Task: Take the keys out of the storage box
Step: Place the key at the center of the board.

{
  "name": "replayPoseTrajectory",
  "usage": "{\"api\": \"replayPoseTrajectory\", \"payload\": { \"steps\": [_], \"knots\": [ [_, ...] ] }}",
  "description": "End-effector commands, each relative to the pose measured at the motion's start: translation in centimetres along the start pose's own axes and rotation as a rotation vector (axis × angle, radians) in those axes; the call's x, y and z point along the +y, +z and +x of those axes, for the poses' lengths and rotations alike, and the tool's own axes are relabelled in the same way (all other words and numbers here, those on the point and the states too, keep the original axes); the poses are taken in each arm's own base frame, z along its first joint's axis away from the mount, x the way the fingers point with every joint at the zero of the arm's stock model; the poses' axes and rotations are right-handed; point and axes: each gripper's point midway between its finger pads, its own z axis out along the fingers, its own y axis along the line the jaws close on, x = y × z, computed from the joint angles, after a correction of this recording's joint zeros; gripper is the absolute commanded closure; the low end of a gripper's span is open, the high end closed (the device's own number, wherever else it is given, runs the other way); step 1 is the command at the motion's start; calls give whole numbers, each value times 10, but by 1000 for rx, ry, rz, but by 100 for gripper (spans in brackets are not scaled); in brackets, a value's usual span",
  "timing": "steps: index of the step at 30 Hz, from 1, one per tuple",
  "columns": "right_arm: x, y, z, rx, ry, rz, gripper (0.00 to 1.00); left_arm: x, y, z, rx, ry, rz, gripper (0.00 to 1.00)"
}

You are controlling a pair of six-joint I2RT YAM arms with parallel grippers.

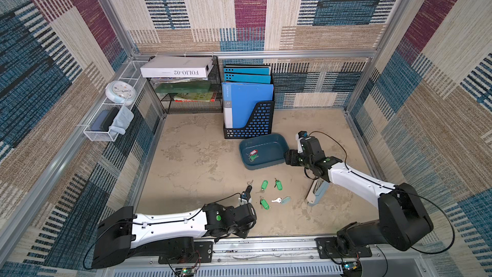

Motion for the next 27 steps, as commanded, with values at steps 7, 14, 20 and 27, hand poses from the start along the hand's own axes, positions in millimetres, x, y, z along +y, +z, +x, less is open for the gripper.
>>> {"api": "replayPoseTrajectory", "payload": {
  "steps": [7, 14, 20, 27],
  "knots": [
    [3, -5, -7, -36, -2, -12, 25, -9, 16, 6, 19, -17, 4, 94],
    [4, -7, -5, -35, -3, -22, 25, -10, 20, 10, 29, -6, -40, 82],
    [5, -13, -5, -43, -4, -29, 24, -2, 1, 3, -15, 0, -81, 58],
    [20, -31, -9, -68, -39, -75, 22, 24, -62, -41, -260, -49, -165, 15]
  ]
}}
